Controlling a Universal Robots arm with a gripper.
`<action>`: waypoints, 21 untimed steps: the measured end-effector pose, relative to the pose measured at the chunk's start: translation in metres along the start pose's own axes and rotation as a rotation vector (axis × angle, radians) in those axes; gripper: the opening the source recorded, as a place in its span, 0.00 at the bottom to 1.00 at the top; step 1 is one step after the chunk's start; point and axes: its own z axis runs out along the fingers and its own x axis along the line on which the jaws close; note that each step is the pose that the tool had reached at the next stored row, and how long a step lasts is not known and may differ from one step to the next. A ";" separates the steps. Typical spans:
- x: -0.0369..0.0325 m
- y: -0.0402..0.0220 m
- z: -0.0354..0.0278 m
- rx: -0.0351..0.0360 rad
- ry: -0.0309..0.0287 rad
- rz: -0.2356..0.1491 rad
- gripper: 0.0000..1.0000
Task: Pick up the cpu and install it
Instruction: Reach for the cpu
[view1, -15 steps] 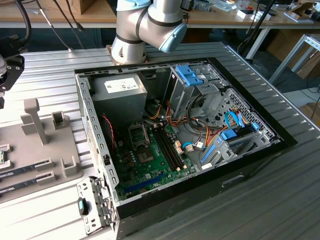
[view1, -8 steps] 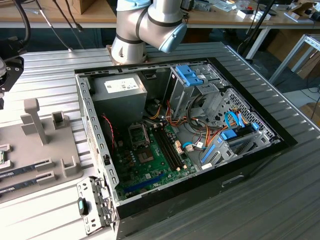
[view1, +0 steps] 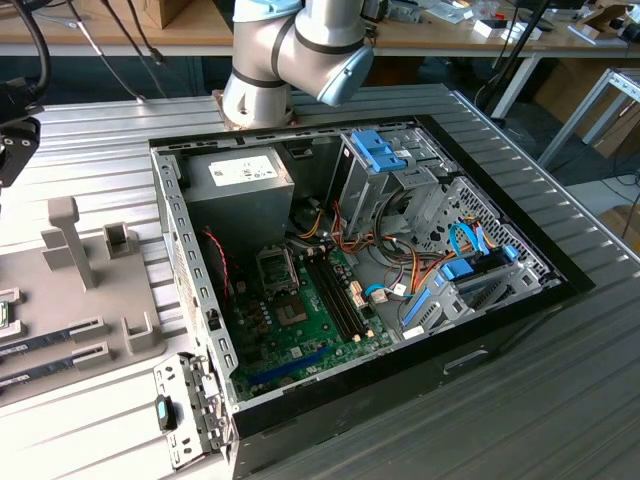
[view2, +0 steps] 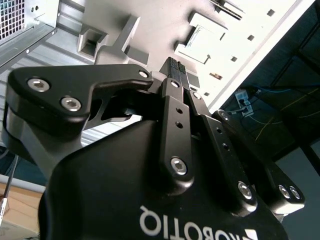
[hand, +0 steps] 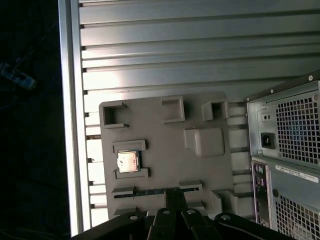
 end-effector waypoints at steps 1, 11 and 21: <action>0.0003 0.0000 0.0001 0.0000 -0.0001 0.000 0.11; 0.0026 -0.0003 0.0012 -0.0001 -0.0001 0.000 0.11; 0.0059 -0.0006 0.0030 0.0000 0.0000 0.000 0.11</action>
